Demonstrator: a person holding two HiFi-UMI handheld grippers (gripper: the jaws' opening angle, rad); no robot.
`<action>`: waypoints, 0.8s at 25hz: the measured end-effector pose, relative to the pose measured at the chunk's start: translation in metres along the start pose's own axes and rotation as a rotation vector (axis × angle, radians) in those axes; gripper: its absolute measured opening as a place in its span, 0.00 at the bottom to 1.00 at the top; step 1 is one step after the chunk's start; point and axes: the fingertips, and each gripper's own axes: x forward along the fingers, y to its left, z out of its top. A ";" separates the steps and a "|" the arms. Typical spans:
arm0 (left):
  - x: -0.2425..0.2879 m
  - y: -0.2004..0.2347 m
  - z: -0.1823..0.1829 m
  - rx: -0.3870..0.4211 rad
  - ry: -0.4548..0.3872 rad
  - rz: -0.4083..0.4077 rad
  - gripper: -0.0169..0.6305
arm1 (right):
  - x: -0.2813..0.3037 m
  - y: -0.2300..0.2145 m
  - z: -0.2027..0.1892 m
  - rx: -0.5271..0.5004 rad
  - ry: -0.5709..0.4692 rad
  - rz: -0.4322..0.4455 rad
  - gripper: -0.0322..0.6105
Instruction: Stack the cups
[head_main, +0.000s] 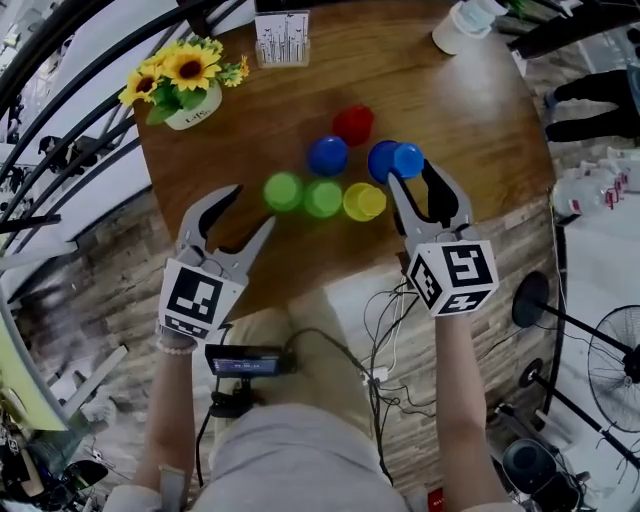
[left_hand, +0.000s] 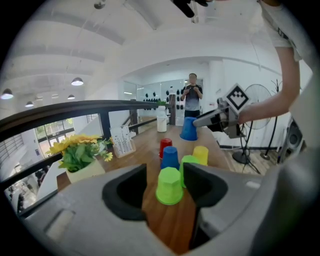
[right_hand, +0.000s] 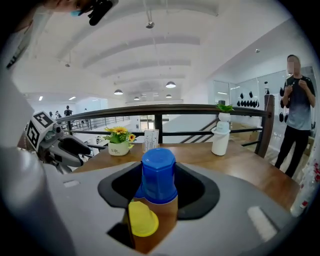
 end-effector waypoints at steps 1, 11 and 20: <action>0.000 0.000 0.000 0.001 -0.001 -0.003 0.37 | -0.002 0.004 -0.001 -0.001 0.002 0.004 0.37; -0.004 -0.003 0.000 0.009 -0.011 -0.036 0.37 | -0.014 0.041 -0.011 0.003 0.019 0.025 0.37; -0.005 -0.004 0.000 0.015 -0.014 -0.050 0.37 | -0.015 0.063 -0.023 0.017 0.038 0.047 0.37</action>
